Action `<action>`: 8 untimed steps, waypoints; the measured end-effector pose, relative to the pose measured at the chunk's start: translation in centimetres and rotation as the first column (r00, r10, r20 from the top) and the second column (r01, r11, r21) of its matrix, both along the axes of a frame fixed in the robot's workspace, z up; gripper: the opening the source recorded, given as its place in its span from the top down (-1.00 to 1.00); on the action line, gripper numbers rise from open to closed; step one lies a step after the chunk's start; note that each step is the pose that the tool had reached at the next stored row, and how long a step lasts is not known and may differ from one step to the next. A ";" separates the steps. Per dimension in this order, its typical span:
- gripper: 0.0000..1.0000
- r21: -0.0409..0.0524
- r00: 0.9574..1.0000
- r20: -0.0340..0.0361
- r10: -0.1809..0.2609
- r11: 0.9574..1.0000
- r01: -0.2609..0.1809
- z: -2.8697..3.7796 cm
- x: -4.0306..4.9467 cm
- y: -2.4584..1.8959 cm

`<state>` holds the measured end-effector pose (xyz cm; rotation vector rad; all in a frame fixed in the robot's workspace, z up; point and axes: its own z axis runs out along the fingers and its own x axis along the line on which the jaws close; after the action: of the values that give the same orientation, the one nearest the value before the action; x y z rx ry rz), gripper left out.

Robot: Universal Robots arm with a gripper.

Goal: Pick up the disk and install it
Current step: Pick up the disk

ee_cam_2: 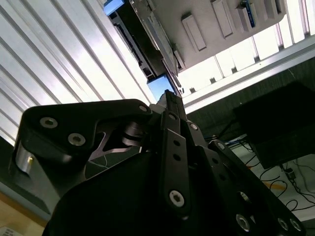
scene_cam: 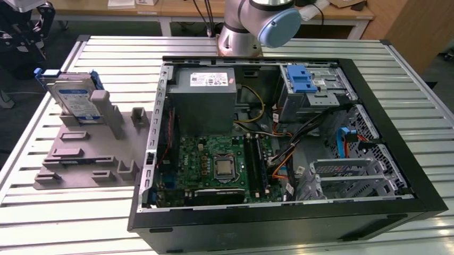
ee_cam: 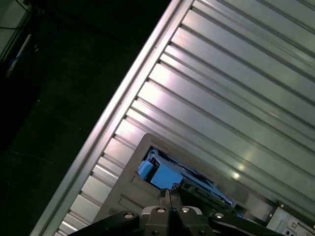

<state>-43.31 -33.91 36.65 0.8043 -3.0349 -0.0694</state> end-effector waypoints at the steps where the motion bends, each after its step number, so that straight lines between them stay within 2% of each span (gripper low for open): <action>1: 0.79 0.000 1.000 0.000 0.001 1.000 -0.001 0.00 0.00 0.00; 8: 0.79 0.000 1.000 0.000 0.024 1.000 -0.024 0.00 0.00 0.01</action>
<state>-43.31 -33.90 36.65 0.8410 -3.0243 -0.0694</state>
